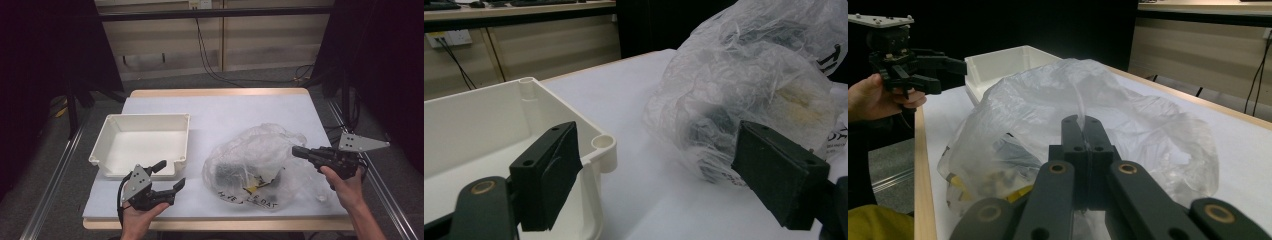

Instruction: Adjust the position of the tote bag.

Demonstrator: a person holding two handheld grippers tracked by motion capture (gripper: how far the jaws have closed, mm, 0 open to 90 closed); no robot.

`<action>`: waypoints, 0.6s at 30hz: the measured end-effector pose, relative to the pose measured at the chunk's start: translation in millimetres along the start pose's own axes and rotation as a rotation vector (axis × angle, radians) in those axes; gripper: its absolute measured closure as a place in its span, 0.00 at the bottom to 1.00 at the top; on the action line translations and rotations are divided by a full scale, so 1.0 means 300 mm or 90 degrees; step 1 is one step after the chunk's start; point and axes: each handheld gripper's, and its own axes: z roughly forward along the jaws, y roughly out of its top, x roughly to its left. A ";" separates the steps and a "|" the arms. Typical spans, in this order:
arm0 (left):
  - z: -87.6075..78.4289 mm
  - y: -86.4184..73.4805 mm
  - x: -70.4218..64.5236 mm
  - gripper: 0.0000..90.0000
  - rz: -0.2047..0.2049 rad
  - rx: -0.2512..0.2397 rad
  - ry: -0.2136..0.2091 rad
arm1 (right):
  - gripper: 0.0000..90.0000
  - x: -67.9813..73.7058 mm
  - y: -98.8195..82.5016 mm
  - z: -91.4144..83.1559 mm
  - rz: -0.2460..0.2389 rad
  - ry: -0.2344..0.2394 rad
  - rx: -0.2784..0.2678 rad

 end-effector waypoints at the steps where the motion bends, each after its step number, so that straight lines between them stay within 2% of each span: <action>1: 0.000 0.000 0.000 0.21 0.000 0.000 0.000 | 1.00 0.002 0.002 0.004 0.002 0.003 -0.002; 6: 0.011 0.014 -0.011 0.24 0.004 -0.001 -0.014 | 1.00 0.012 0.018 0.020 -0.002 0.016 -0.007; 7: 0.012 0.017 -0.013 0.24 0.013 0.003 -0.015 | 1.00 0.015 0.024 0.023 -0.006 0.021 -0.010; 10: 0.020 0.027 -0.021 0.24 0.008 -0.005 -0.022 | 1.00 0.022 0.043 0.026 -0.010 0.025 -0.015; 14: 0.028 0.050 -0.025 0.25 0.024 0.000 -0.028 | 1.00 0.031 0.067 0.044 -0.016 0.034 -0.024; 17: 0.036 0.058 -0.032 0.26 0.021 -0.008 -0.037 | 1.00 0.036 0.075 0.054 -0.018 0.039 -0.025; 18: 0.041 0.068 -0.035 0.26 0.030 -0.003 -0.041 | 1.00 0.040 0.082 0.064 -0.021 0.046 -0.029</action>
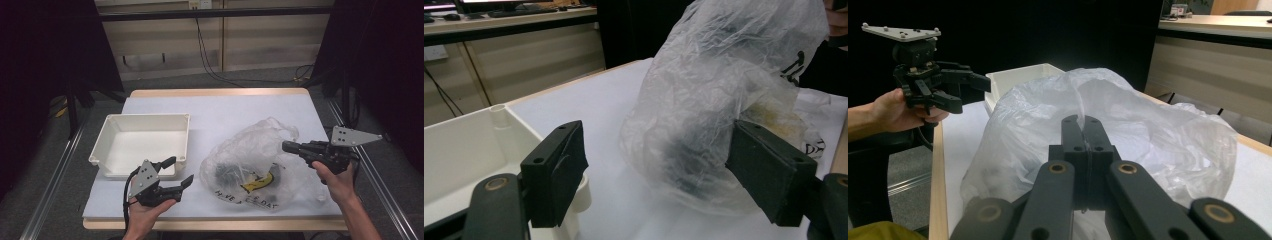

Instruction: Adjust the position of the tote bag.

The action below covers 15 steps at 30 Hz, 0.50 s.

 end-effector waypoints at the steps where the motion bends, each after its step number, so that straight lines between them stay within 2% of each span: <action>1: 0.000 0.000 0.000 0.26 0.000 0.000 0.000 | 1.00 0.000 0.000 0.000 0.000 0.000 0.000; 2: 0.005 0.004 0.000 0.26 0.002 -0.002 -0.012 | 1.00 0.002 0.004 0.006 -0.001 0.003 -0.004; 3: 0.009 0.007 -0.004 0.27 0.003 -0.002 -0.010 | 1.00 0.005 0.013 0.015 -0.001 0.007 -0.008; 4: 0.011 0.011 -0.004 0.27 0.004 -0.001 -0.018 | 1.00 0.007 0.017 0.019 -0.004 0.008 -0.009; 5: 0.012 0.015 -0.009 0.27 0.004 0.005 -0.009 | 1.00 0.007 0.017 0.019 -0.004 0.008 -0.009; 6: 0.019 0.017 -0.010 0.28 0.000 -0.004 -0.022 | 1.00 0.011 0.024 0.030 -0.003 0.015 -0.014; 13: 0.030 0.048 -0.021 0.29 0.008 -0.006 -0.031 | 1.00 0.021 0.038 0.061 -0.006 0.029 -0.016; 14: 0.036 0.052 -0.023 0.29 0.006 -0.010 -0.041 | 1.00 0.022 0.042 0.064 -0.007 0.031 -0.018; 15: 0.037 0.055 -0.028 0.30 0.008 -0.004 -0.033 | 1.00 0.023 0.048 0.067 -0.009 0.032 -0.022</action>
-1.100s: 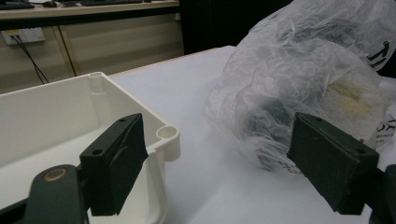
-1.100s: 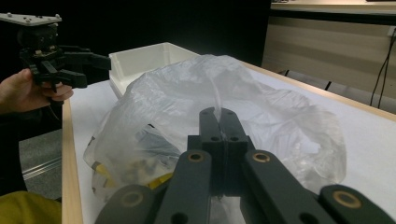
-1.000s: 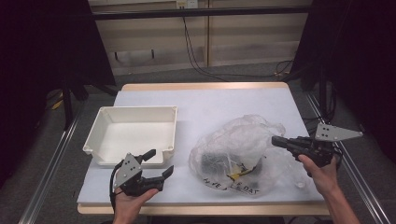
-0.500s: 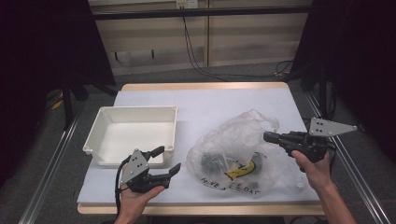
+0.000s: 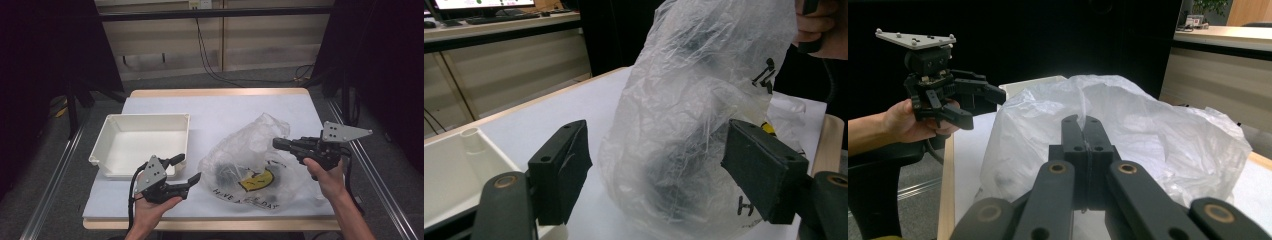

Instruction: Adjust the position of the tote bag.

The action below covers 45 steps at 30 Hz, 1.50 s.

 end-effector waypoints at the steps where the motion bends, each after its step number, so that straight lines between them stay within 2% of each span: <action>1: 0.007 0.004 -0.001 0.30 0.004 -0.002 -0.015 | 1.00 0.000 0.004 0.001 -0.002 0.001 -0.002; 4: 0.023 0.020 -0.014 0.30 0.006 -0.005 -0.025 | 1.00 0.006 0.018 0.012 -0.005 0.008 0.000; 5: 0.031 0.029 -0.016 0.30 0.015 -0.005 -0.036 | 1.00 0.009 0.025 0.021 -0.010 0.011 0.004; 10: 0.055 0.059 -0.033 0.30 0.016 -0.012 -0.044 | 1.00 0.011 0.036 0.037 -0.013 0.016 0.004; 12: 0.072 0.076 -0.041 0.30 0.021 -0.022 -0.055 | 1.00 0.011 0.044 0.042 -0.014 0.019 0.000; 16: 0.093 0.103 -0.054 0.30 0.032 -0.022 -0.070 | 1.00 0.018 0.059 0.050 -0.022 0.022 -0.002; 19: 0.120 0.125 -0.065 0.30 0.032 -0.026 -0.092 | 1.00 0.023 0.066 0.063 -0.025 0.028 0.002; 28: 0.162 0.159 -0.084 0.29 0.033 -0.033 -0.101 | 1.00 0.025 0.062 0.087 -0.019 0.038 -0.006; 29: 0.167 0.163 -0.088 0.29 0.040 -0.036 -0.100 | 1.00 0.028 0.061 0.097 -0.021 0.044 -0.003; 30: 0.171 0.173 -0.089 0.29 0.044 -0.034 -0.110 | 1.00 0.030 0.061 0.101 -0.021 0.046 -0.002; 32: 0.173 0.176 -0.090 0.29 0.044 -0.036 -0.109 | 1.00 0.030 0.062 0.104 -0.023 0.047 -0.002; 36: 0.177 0.185 -0.092 0.25 0.030 -0.052 -0.115 | 1.00 0.032 0.063 0.108 -0.016 0.050 -0.014; 42: 0.192 0.186 -0.091 0.25 0.041 -0.042 -0.119 | 1.00 0.037 0.056 0.131 -0.017 0.059 -0.005; 43: 0.199 0.197 -0.091 0.25 0.029 -0.057 -0.118 | 1.00 0.040 0.056 0.138 -0.017 0.064 -0.003; 44: 0.199 0.197 -0.091 0.24 0.029 -0.057 -0.118 | 1.00 0.040 0.056 0.138 -0.017 0.064 -0.003; 45: 0.203 0.212 -0.083 0.24 0.040 -0.057 -0.123 | 1.00 0.041 0.063 0.139 -0.021 0.062 0.004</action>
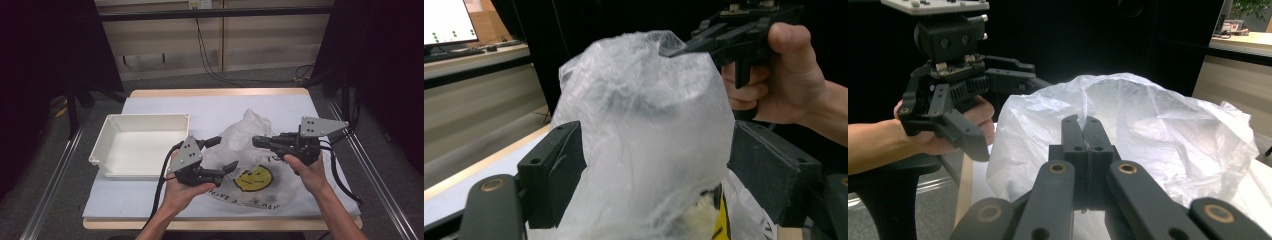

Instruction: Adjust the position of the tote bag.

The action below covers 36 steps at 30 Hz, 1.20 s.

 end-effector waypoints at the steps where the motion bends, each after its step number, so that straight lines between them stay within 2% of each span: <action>1: 0.005 0.004 0.000 0.24 0.000 -0.009 0.006 | 1.00 0.000 0.004 -0.002 0.000 0.001 -0.004; 3: 0.010 0.010 0.002 0.24 0.001 -0.009 0.004 | 1.00 0.000 0.008 -0.003 -0.002 0.001 -0.007; 5: 0.022 0.014 0.002 0.25 0.011 -0.010 0.010 | 1.00 0.000 0.010 0.001 0.000 0.003 -0.005; 6: 0.028 0.015 0.005 0.25 0.025 0.001 0.006 | 1.00 0.001 0.009 0.006 0.001 0.004 -0.004; 7: 0.037 0.012 0.003 0.26 0.028 0.003 0.008 | 1.00 0.002 0.007 0.012 -0.002 0.006 0.000; 8: 0.046 0.005 0.003 0.27 0.022 0.008 -0.004 | 1.00 0.005 0.005 0.017 -0.002 0.007 0.002; 9: 0.051 0.001 0.002 0.30 0.028 0.011 -0.003 | 1.00 0.006 0.002 0.020 0.000 0.005 -0.001; 10: 0.056 -0.003 -0.001 0.34 0.023 0.012 -0.002 | 1.00 0.006 0.001 0.019 0.002 0.006 -0.003; 11: 0.056 -0.003 0.003 0.40 0.033 0.024 -0.013 | 1.00 0.005 0.000 0.018 0.004 0.007 -0.003; 12: 0.057 -0.006 0.003 0.47 0.036 0.031 -0.009 | 1.00 0.005 -0.001 0.018 0.006 0.005 -0.006; 13: 0.059 -0.010 0.007 0.52 0.029 0.034 -0.020 | 1.00 0.003 0.000 0.017 0.006 0.007 -0.005; 14: 0.060 -0.017 0.012 0.66 0.018 0.034 -0.029 | 1.00 0.002 -0.001 0.017 0.006 0.008 -0.006; 15: 0.060 -0.017 0.012 0.70 0.018 0.034 -0.029 | 1.00 0.002 -0.001 0.017 0.006 0.008 -0.006; 16: 0.061 -0.022 0.017 0.74 0.018 0.049 -0.042 | 1.00 0.005 -0.004 0.018 0.005 0.011 -0.004; 19: 0.060 -0.028 0.023 0.89 0.020 0.058 -0.048 | 1.00 0.007 -0.008 0.018 0.004 0.012 -0.005; 20: 0.058 -0.036 0.028 0.94 0.003 0.052 -0.058 | 1.00 0.007 -0.013 0.018 0.005 0.010 -0.005; 22: 0.057 -0.041 0.030 0.96 0.002 0.056 -0.056 | 1.00 0.008 -0.017 0.016 0.006 0.005 -0.006; 24: 0.053 -0.045 0.035 0.99 -0.002 0.059 -0.059 | 0.96 0.003 -0.025 0.007 0.015 -0.003 -0.011; 26: 0.036 -0.050 0.044 0.99 -0.019 0.055 -0.055 | 0.85 -0.002 -0.035 -0.016 0.022 -0.013 -0.018; 27: 0.036 -0.050 0.044 0.99 -0.019 0.055 -0.055 | 0.85 -0.002 -0.035 -0.016 0.022 -0.013 -0.018; 28: 0.029 -0.053 0.049 0.99 -0.020 0.056 -0.051 | 0.74 0.001 -0.039 -0.035 0.025 -0.021 -0.019; 31: 0.013 -0.066 0.058 1.00 -0.032 0.059 -0.044 | 0.71 0.007 -0.043 -0.054 0.023 -0.021 -0.020; 36: -0.027 -0.085 0.071 1.00 -0.053 0.059 -0.036 | 0.68 0.029 -0.073 -0.124 0.020 -0.044 0.009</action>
